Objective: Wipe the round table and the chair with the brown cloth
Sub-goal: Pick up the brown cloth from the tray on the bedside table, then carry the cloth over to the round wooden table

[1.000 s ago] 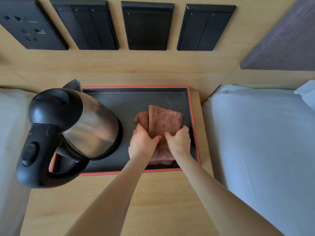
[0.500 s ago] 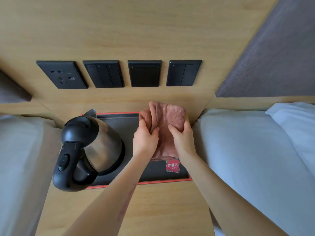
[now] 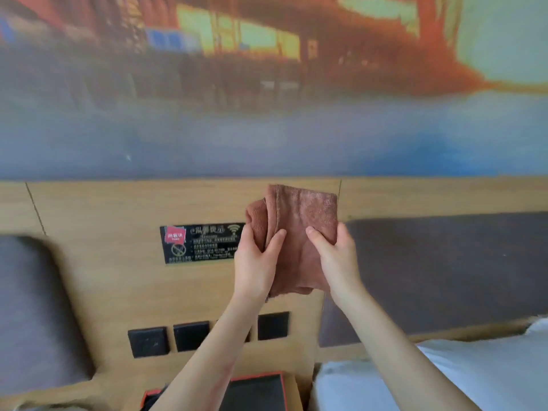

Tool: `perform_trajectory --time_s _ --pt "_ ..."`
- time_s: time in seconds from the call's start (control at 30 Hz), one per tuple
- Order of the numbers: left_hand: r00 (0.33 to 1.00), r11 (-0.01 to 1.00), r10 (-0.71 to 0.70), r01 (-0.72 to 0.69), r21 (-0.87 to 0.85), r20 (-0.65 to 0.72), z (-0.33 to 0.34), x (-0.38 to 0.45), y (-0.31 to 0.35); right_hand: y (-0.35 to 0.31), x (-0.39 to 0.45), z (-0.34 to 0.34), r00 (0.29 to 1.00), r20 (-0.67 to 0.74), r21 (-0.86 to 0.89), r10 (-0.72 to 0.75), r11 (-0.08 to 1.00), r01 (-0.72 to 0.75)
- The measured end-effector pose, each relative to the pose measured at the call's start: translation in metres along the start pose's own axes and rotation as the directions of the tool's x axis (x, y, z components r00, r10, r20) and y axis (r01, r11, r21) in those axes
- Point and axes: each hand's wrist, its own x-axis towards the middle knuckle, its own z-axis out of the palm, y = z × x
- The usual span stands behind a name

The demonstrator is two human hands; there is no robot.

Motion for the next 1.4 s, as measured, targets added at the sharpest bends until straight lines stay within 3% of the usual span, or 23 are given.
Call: perform_trajectory --time_s 0.17,0.3,0.7,0.8,1.0,1.2,1.4 --pt "0.986 0.975 0.169 -0.168 -0.143 -0.009 0.005 0.021 0.117 -0.114 0.022 -0.026 0.974 -0.020 0.085 -0.228 0.970 0.228" --pt "0.975 0.945 0.223 -0.222 -0.239 -0.025 0.004 0.021 0.163 -0.161 0.028 -0.038 0.947 -0.017 0.144 -0.322 0.936 0.321" --pt "0.971 0.910 0.229 -0.188 -0.370 0.071 0.019 0.005 0.176 -0.169 0.009 -0.070 0.958 -0.068 0.169 -0.280 0.943 0.288" --pt "0.963 0.883 0.213 -0.118 -0.455 0.164 0.030 -0.012 0.178 -0.169 -0.011 -0.097 0.971 -0.092 0.193 -0.220 0.953 0.234" --pt "0.891 0.781 0.181 0.127 -0.612 0.416 0.056 -0.070 0.174 -0.164 -0.077 -0.150 0.934 -0.302 0.120 -0.189 0.965 0.234" --pt "0.759 0.733 0.153 0.342 -0.588 0.632 0.069 -0.125 0.179 -0.169 -0.154 -0.182 0.835 -0.541 0.084 -0.101 0.981 0.173" --pt "0.596 0.700 0.174 0.485 -0.524 0.784 0.069 -0.197 0.201 -0.195 -0.240 -0.211 0.724 -0.682 0.010 -0.103 0.988 0.151"
